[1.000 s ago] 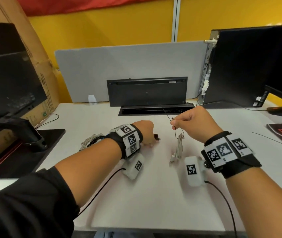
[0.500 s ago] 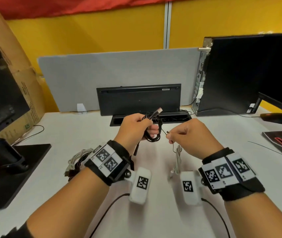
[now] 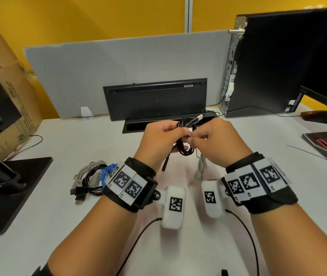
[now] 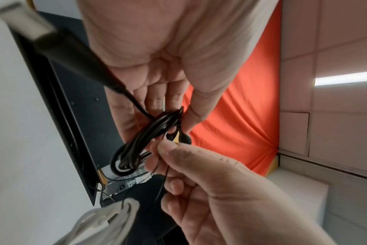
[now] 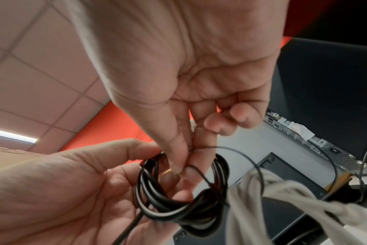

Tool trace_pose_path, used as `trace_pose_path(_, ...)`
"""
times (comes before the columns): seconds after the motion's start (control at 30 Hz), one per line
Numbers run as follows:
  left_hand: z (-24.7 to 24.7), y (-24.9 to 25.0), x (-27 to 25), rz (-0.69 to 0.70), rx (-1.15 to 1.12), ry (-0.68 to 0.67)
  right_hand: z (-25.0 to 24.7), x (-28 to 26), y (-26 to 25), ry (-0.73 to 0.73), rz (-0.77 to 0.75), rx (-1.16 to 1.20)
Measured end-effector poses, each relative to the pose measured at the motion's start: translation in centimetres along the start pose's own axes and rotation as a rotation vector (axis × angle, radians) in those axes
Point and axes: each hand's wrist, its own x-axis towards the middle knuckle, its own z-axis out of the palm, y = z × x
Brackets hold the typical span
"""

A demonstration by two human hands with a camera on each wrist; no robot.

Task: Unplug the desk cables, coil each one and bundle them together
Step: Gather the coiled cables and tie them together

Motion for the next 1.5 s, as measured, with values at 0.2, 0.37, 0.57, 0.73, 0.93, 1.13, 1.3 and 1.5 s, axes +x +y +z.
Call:
trace_pose_path(0.2, -0.5, -0.7, -0.9, -0.029, -0.097, 0.072, -0.1, -0.3, -0.4, -0.047, -0.026, -0.109)
trace_pose_path(0.37, -0.7, -0.6, -1.0, -0.013, -0.114, 0.103, 0.3, -0.2, -0.1, -0.107, -0.007, -0.209)
trace_pose_path(0.57, -0.9, -0.8, -0.9, -0.011, -0.081, 0.093, 0.4, 0.1, 0.7, -0.069, 0.021, -0.21)
trace_pose_path(0.73, -0.3, -1.0, -1.0, -0.08, -0.121, 0.025, 0.8, 0.2, 0.4, -0.055, -0.105, -0.108)
trace_pose_path(0.93, 0.0, -1.6, -1.0, -0.061, -0.17, 0.024, 1.1, 0.2, 0.9, 0.018, -0.157, 0.005)
trace_pose_path(1.13, 0.5, -2.5, -1.0, 0.007, -0.133, 0.154, 1.5, 0.3, 1.2, 0.061, -0.125, 0.112)
trace_pose_path(1.3, 0.8, -2.9, -0.9, -0.028, -0.188, 0.213, 1.7, 0.2, 1.7, 0.097, -0.133, 0.159)
trace_pose_path(1.5, 0.9, -2.9, -1.1, 0.077, -0.004, 0.21, 1.7, 0.4, 1.8, 0.099, -0.131, 0.159)
